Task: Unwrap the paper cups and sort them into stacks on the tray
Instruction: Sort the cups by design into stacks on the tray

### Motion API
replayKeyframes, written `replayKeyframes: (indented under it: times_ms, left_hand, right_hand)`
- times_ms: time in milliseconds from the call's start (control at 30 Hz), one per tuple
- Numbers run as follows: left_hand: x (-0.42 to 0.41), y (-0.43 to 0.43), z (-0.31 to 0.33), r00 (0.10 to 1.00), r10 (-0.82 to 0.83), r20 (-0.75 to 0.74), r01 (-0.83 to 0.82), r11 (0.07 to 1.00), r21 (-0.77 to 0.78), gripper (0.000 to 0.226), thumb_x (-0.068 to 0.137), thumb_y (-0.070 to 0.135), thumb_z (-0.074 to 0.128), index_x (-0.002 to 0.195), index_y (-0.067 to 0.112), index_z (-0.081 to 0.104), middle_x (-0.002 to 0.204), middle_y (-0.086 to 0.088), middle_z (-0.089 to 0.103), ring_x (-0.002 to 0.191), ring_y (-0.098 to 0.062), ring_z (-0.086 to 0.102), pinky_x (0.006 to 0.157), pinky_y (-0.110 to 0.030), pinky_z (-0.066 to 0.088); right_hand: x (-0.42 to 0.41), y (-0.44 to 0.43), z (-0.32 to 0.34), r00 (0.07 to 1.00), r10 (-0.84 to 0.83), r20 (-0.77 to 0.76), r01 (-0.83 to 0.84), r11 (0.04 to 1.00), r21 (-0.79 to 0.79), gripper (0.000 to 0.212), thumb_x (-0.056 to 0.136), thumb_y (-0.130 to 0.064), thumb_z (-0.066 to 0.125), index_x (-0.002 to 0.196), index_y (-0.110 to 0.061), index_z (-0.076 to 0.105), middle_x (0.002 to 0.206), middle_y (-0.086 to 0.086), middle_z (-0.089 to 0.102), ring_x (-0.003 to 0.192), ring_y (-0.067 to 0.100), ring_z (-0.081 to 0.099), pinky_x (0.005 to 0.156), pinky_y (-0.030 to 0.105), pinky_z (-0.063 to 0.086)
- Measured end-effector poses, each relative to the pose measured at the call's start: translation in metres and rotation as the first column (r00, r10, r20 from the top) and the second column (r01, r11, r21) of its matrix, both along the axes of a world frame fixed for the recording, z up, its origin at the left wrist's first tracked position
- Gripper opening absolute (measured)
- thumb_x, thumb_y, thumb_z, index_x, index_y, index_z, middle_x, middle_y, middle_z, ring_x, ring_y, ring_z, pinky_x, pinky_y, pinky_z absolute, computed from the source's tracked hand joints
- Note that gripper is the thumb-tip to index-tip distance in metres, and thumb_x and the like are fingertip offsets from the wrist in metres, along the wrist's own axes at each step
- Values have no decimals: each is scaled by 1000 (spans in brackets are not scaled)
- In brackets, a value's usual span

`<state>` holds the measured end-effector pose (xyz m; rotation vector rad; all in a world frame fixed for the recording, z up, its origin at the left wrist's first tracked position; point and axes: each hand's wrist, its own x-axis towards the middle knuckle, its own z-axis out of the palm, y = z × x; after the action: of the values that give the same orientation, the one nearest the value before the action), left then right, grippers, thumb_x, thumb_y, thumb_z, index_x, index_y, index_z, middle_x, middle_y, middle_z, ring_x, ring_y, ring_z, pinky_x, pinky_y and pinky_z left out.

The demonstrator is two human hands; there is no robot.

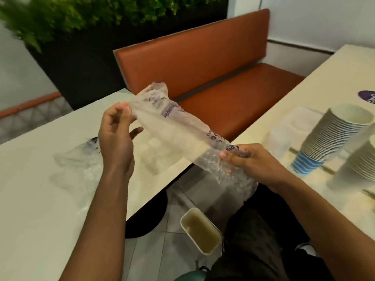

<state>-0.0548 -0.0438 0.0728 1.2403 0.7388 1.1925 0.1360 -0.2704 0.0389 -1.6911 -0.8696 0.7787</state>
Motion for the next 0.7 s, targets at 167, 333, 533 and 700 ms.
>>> replayKeyframes:
  times_ms: [167,333,533,700]
  left_hand:
    - [-30,-11,-29,997,-41,64,55,967,-248,53,86,50,67,132,24,61,135,-1,65,118,-17,65,86,-32,55]
    - [-44,-24,-51,985,-171,29,169,903,-396,57,83,42,81,132,19,63,129,-3,71,117,-21,69,84,-34,55]
    - [-75,24,-59,993,-8,-118,-35,932,-361,11,101,13,63,109,13,71,92,-5,78,78,-18,74,65,-27,56]
    - [-96,88,-75,951,87,-297,-192,919,-345,11,98,13,67,109,10,67,87,-8,76,62,-15,68,58,-26,54]
  right_hand:
    - [-30,57,-2,988,70,-139,-64,997,47,26,91,-38,72,95,-14,82,90,18,78,76,26,66,72,34,51]
    - [-64,114,-12,967,227,-111,-229,973,-1,26,92,-38,70,100,-16,81,76,4,76,62,0,63,59,12,44]
    - [-95,162,-33,939,299,-172,-320,941,-109,34,90,-51,72,102,-20,76,91,3,80,62,4,58,60,22,45]
    - [-112,183,-57,953,194,-232,-232,961,-153,34,93,-46,71,116,-21,73,94,-1,80,83,16,70,82,39,58]
